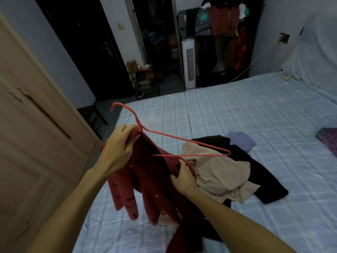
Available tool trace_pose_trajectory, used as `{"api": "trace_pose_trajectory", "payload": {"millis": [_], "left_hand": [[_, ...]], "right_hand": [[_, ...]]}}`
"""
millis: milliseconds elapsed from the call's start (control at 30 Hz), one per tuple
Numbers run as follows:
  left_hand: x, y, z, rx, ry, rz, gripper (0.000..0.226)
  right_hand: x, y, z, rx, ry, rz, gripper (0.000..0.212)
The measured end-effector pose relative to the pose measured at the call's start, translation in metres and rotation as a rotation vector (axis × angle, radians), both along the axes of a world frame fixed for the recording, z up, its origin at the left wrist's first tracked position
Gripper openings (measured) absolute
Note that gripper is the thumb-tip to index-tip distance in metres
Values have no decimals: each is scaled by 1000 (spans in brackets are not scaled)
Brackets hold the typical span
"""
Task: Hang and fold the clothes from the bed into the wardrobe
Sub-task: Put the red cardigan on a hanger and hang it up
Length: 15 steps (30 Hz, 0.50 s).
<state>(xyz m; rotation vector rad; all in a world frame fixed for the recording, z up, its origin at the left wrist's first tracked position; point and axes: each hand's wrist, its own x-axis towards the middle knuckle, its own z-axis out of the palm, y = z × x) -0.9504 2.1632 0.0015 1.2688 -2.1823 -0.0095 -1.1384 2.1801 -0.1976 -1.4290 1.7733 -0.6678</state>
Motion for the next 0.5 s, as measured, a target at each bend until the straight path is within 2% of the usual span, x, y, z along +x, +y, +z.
{"api": "trace_pose_trajectory", "payload": {"millis": [100,167,400,500], "left_hand": [[11,-1,13,-49,54,41,17],[25,-4,17,-67,27,83,26],[50,-17,7,-48,-294,289,31],[41,-26,6,-37,-403,355,51]], "right_hand": [[6,-13,-4,-70,-32,-112,54],[-8,-28,-3,-122,-68,-178,38],[-110,-80,68,-357,-52,-298,22],[-138,-98,123,-475,-61,-264,17]]}}
